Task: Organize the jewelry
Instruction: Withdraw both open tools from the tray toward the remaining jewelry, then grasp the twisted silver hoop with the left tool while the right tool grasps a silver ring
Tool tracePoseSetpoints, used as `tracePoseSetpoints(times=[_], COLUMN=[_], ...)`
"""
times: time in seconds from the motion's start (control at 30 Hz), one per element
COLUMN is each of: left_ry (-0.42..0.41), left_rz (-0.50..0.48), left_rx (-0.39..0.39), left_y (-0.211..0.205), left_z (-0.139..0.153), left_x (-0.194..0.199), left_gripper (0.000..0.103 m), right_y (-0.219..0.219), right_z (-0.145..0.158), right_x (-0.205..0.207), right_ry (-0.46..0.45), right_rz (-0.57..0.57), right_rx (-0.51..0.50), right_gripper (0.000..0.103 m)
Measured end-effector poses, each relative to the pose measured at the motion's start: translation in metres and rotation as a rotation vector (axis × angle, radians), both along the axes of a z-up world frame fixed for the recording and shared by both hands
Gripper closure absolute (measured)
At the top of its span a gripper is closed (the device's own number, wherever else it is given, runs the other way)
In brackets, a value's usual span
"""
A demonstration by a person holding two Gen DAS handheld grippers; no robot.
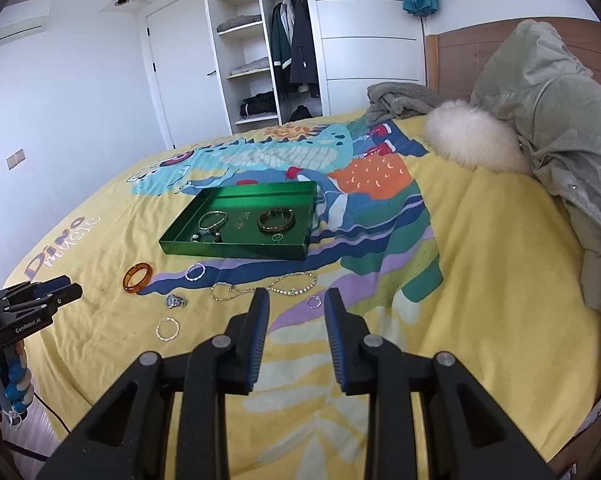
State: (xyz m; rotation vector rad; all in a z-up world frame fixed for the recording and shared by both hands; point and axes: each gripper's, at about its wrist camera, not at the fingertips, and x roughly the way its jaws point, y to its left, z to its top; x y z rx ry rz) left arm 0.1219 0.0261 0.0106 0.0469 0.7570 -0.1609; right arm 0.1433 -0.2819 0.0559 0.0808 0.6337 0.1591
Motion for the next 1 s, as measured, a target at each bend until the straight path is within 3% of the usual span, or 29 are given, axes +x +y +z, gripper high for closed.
tracePoseSetpoints(times=[0.23,0.57,0.8,1.0], left_ry=[0.099,0.206,0.240,0.230], left_rz=[-0.048,-0.080,-0.095,-0.121], left_rx=[-0.021,-0.024,-0.018,0.023], left_y=[-0.011,-0.022,-0.027,-0.032], left_z=[-0.052,-0.100,-0.116,-0.123], left_x=[0.025,0.061,0.081,0.080], left_gripper=[0.065,0.066,0.084,0.087], right_y=[0.001,-0.002,0.000,0.002], right_z=[-0.041,-0.091,-0.112,-0.127], right_x=[0.034,0.082,0.108,0.127], right_ry=[0.070,0.151,0.184,0.203], right_rz=[0.013,0.025,0.043,0.067], right_rx=[0.017,0.050,0.048,0.048], right_gripper=[0.076,0.076,0.076,0.076])
